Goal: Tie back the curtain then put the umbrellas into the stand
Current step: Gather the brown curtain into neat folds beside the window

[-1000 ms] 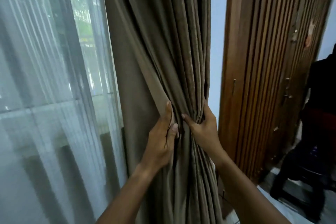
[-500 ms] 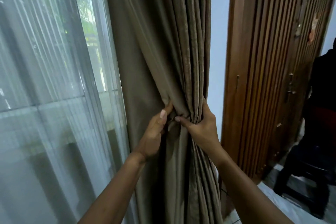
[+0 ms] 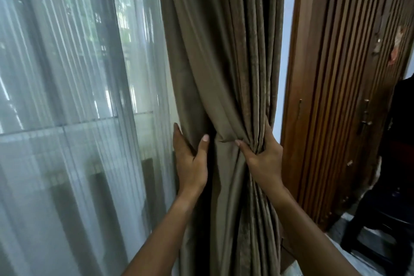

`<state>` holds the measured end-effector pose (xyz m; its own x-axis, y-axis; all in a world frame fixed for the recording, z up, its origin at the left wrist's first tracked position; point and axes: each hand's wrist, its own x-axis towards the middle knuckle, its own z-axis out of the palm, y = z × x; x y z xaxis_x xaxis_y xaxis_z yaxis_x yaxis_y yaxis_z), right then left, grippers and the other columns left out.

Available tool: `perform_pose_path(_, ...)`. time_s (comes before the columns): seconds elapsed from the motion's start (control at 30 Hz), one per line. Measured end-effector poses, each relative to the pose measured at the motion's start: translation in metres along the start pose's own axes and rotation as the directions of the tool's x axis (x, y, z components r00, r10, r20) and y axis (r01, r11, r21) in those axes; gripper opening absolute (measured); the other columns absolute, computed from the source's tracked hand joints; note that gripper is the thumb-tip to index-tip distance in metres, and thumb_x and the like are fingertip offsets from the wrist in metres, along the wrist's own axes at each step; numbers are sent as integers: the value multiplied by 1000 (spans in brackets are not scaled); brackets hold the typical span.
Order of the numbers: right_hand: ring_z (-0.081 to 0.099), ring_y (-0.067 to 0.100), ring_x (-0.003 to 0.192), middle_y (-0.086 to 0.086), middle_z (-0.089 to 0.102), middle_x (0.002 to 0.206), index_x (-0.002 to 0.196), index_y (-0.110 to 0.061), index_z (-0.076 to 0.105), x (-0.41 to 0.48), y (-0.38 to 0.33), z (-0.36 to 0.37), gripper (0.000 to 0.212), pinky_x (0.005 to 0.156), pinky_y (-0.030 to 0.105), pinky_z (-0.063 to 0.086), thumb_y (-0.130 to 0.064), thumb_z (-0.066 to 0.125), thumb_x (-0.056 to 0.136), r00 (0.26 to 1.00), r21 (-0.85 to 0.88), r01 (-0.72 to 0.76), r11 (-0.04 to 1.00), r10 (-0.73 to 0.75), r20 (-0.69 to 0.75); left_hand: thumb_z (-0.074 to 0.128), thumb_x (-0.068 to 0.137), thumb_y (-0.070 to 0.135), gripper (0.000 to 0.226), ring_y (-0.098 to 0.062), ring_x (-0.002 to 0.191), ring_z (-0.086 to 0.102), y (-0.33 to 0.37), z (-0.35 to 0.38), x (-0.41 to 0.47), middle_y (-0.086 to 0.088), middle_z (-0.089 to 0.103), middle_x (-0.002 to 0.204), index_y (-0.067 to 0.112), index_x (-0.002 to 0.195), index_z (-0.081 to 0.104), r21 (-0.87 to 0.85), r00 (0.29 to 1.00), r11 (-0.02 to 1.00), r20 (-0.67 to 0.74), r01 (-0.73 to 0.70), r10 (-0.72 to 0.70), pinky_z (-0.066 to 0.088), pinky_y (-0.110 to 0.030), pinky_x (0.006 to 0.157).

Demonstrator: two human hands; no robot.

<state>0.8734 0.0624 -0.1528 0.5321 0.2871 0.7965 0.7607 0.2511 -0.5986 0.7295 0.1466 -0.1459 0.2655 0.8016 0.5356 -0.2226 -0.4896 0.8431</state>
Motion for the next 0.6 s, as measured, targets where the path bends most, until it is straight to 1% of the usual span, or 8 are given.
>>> perform_pose_path(0.1,62,13,124,4,64,136,151,-10,44,-2,-1,3,79,107,33,52,-25,82,84,999,-44,37,998,-37,-2,53,100,44,76,14,131,36,0,8,-4,40,28,148,49,156,3,-29,983,999,182,-21,26,30,-24,116)
perform_pose_path(0.17,62,17,124,6,64,137,152,-10,42,-2,0,5,80,106,35,52,-25,82,84,999,-70,53,996,-53,-1,49,101,44,71,26,126,36,-3,12,-9,56,29,135,51,156,4,-49,963,998,268,-28,40,30,-20,115)
perform_pose_path(0.27,61,20,127,6,62,140,155,-15,38,-2,0,7,82,106,40,52,-31,80,85,999,-76,36,997,-34,28,42,105,33,57,29,128,33,-1,18,-14,60,34,130,48,152,12,-106,922,994,381,-34,72,29,-5,108)
perform_pose_path(0.33,58,18,132,4,57,146,157,-25,32,-3,0,7,85,108,41,51,-39,74,86,996,-48,35,998,-31,84,41,104,35,54,26,128,38,3,20,-13,55,41,131,46,150,16,-146,887,989,458,8,60,31,-3,106)
perform_pose_path(0.43,48,12,141,-2,47,156,157,-40,21,-2,3,2,93,116,41,44,-38,72,80,985,36,-2,999,-4,175,40,102,45,56,10,139,39,3,24,-5,33,40,149,38,154,21,-185,846,978,532,92,21,28,-24,121)
perform_pose_path(0.53,45,10,143,-5,46,156,159,-31,25,7,12,-8,103,117,45,41,-38,85,75,981,101,-34,994,13,195,36,99,45,52,0,135,50,2,31,3,18,58,140,28,148,35,-340,803,907,596,247,5,34,-25,118)
perform_pose_path(0.57,44,9,144,-5,45,156,159,-29,24,12,16,-13,106,118,45,40,-39,87,74,981,111,-36,993,14,192,44,97,53,61,-5,135,52,3,34,5,10,60,140,21,148,38,-389,802,873,598,294,-4,34,-28,119)
perform_pose_path(0.6,43,9,145,-5,44,157,160,-28,23,16,20,-18,108,120,43,39,-39,87,74,982,116,-33,993,11,187,55,91,62,79,-12,138,50,2,38,8,1,58,145,12,150,38,-421,802,848,597,321,-8,32,-32,120)
